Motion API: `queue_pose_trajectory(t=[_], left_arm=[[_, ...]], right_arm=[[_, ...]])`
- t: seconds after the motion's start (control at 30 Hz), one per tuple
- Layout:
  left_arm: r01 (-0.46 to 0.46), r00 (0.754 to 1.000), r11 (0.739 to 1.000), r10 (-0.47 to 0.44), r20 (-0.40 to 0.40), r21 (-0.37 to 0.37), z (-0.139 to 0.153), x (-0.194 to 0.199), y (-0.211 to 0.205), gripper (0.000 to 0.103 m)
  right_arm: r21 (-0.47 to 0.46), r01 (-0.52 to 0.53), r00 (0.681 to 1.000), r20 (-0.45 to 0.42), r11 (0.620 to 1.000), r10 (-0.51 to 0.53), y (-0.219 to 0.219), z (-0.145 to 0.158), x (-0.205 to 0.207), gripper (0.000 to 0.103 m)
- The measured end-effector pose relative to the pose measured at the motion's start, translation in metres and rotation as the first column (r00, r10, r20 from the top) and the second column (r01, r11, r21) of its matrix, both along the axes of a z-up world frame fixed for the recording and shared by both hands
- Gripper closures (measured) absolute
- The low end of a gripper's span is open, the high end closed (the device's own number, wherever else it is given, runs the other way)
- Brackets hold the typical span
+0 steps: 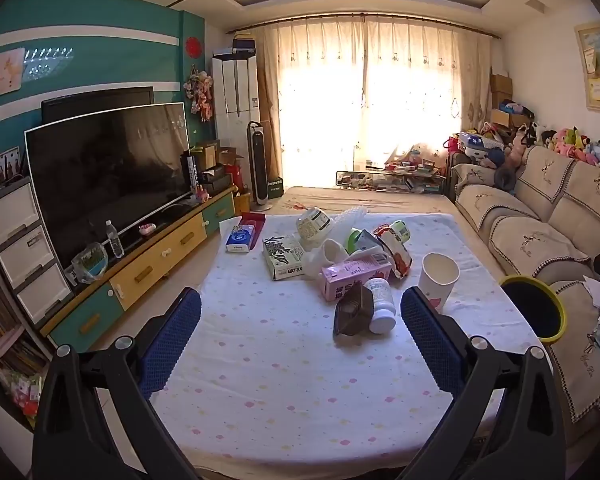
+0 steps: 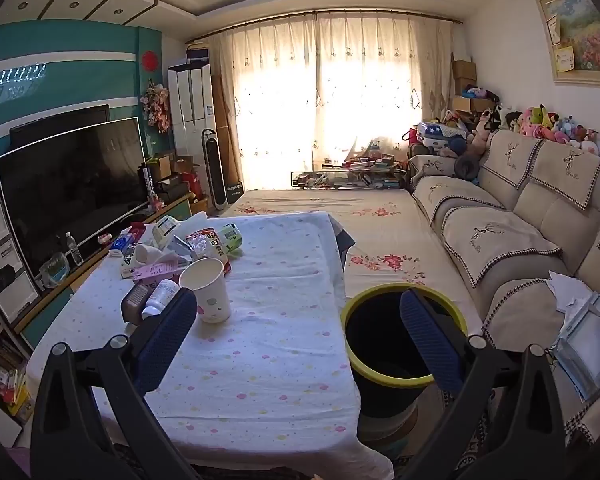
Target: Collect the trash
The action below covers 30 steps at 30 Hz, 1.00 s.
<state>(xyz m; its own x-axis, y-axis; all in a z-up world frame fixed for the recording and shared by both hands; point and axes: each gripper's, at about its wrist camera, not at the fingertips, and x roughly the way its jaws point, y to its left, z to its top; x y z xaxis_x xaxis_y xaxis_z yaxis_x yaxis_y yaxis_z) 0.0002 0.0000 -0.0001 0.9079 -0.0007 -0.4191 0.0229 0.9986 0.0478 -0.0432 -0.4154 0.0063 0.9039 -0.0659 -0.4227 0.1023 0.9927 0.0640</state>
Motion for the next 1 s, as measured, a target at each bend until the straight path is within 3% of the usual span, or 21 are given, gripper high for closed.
queue_pose_trajectory(t=[1.0], left_arm=[[0.013,0.999,1.000,-0.013,-0.052,-0.006,-0.012,0.012,-0.004,0.004]], right_arm=[[0.012,-0.015,0.998,-0.054,1.000,0.016,0.006,-0.014,0.014,0.006]])
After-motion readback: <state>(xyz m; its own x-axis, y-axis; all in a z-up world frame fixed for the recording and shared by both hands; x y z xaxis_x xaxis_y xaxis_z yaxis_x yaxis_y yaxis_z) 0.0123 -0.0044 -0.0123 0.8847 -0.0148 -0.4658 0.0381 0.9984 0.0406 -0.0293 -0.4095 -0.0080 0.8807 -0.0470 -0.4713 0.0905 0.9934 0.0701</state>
